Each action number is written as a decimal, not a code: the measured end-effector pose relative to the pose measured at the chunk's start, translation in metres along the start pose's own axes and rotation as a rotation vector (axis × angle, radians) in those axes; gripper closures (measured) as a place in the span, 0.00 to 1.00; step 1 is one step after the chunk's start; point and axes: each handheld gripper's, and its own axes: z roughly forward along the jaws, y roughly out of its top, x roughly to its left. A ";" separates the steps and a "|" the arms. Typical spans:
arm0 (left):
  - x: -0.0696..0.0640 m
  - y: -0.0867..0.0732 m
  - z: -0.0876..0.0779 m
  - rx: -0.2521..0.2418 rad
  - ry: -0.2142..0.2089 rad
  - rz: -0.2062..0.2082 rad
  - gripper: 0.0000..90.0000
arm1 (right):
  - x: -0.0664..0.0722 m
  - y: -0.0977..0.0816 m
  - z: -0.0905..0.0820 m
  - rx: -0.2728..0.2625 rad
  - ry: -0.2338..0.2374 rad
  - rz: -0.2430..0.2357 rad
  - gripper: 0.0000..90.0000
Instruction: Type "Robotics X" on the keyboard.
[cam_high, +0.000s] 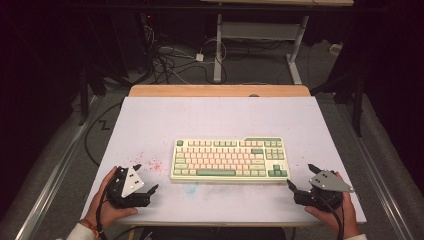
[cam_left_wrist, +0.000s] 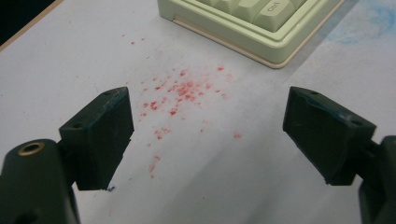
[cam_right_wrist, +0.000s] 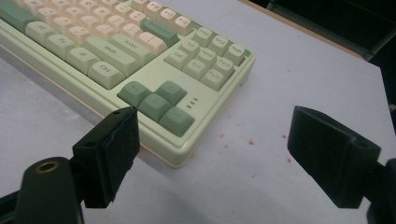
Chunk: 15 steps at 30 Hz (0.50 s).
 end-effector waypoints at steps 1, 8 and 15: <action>0.000 0.000 0.000 0.003 0.001 0.001 0.17 | 0.000 0.000 0.000 0.002 -0.001 0.001 0.19; -0.001 0.001 0.001 0.011 0.017 0.008 0.17 | 0.000 -0.001 0.001 0.005 0.002 0.018 0.20; 0.000 0.001 0.003 0.020 0.016 0.005 0.17 | 0.003 0.000 0.005 0.021 0.002 -0.004 0.20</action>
